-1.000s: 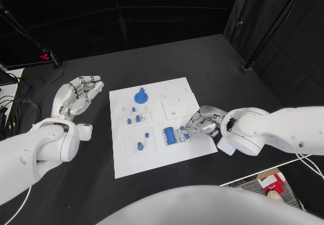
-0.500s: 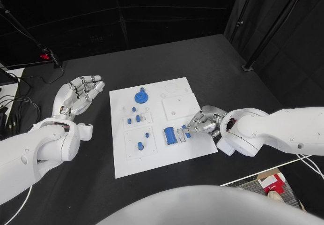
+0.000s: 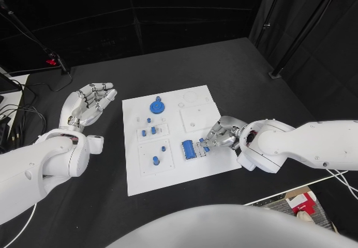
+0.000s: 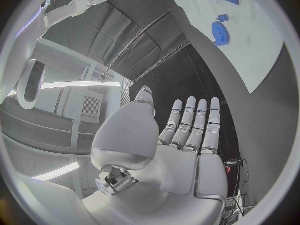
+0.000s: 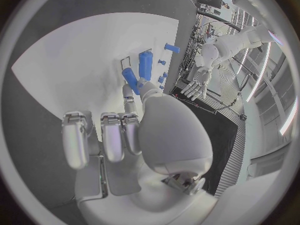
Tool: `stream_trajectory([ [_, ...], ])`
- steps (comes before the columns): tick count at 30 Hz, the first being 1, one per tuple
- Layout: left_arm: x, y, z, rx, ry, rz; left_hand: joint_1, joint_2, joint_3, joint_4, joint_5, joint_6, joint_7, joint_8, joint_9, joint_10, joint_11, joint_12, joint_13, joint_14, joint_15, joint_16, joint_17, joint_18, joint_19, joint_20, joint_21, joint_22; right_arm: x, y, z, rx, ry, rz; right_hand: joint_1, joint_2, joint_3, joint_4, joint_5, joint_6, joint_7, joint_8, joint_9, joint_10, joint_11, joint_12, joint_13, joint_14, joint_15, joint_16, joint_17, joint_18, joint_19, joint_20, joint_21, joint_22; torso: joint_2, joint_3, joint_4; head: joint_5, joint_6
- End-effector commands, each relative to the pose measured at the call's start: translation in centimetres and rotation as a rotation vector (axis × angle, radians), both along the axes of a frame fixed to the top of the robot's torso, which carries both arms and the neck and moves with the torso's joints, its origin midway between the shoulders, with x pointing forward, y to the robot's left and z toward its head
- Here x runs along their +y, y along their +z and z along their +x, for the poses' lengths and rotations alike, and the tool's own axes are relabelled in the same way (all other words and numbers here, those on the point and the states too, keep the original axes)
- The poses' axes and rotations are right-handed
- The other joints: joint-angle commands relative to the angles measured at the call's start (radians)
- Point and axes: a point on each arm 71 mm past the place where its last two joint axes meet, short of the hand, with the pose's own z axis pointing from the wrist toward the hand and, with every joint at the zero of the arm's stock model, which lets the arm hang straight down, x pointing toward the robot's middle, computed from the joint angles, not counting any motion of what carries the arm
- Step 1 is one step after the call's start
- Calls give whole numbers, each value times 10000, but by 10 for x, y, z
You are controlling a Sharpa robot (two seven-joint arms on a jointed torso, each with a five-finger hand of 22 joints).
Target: Assemble the parts on the task board
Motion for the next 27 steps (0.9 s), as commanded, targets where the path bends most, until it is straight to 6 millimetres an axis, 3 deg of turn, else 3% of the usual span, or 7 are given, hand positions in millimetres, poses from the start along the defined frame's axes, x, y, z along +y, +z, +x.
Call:
stream_trajectory([
  [1, -2, 1, 0, -65, -66, -48, 21, 86, -54, 12, 46, -73, 1183, 64, -16, -86, 10, 42, -15, -75, -17, 34, -13, -59, 43, 16, 53, -12, 2, -1, 1, 96, 246, -329, 114, 99, -18, -20, -29, 137, -77, -49, 11, 1059, -38, 25, 2632, 1039, -96, 25, 2632, -73, 1022, -77, 34, 2634, 2, -1, 6, -32, -2],
  [13, -2, 1, 0, -59, -78, -55, 21, 86, -54, 12, 46, -73, 1183, 64, -16, -86, 10, 42, -15, -75, -17, 34, -13, -59, 43, 16, 53, -12, 4, -6, 3, 503, 534, -505, 44, 140, -75, 50, -48, 181, -65, -103, 5, 1059, -24, 25, 2632, 1039, -115, 25, 2632, -73, 1022, -94, 34, 2634, -2, -16, -1, -55, -2],
  [27, -2, 1, 0, -59, -74, -52, 21, 86, -54, 12, 46, -73, 1183, 64, -16, -86, 10, 42, -15, -75, -17, 34, -13, -59, 43, 16, 53, -12, 8, -8, 4, 735, 690, -439, -46, 177, -141, 137, -44, 230, -73, -151, 3, 1059, -35, 25, 2632, 1039, -123, 25, 2632, -73, 1022, -106, 34, 2634, -8, -2, -6, -31, -2],
])
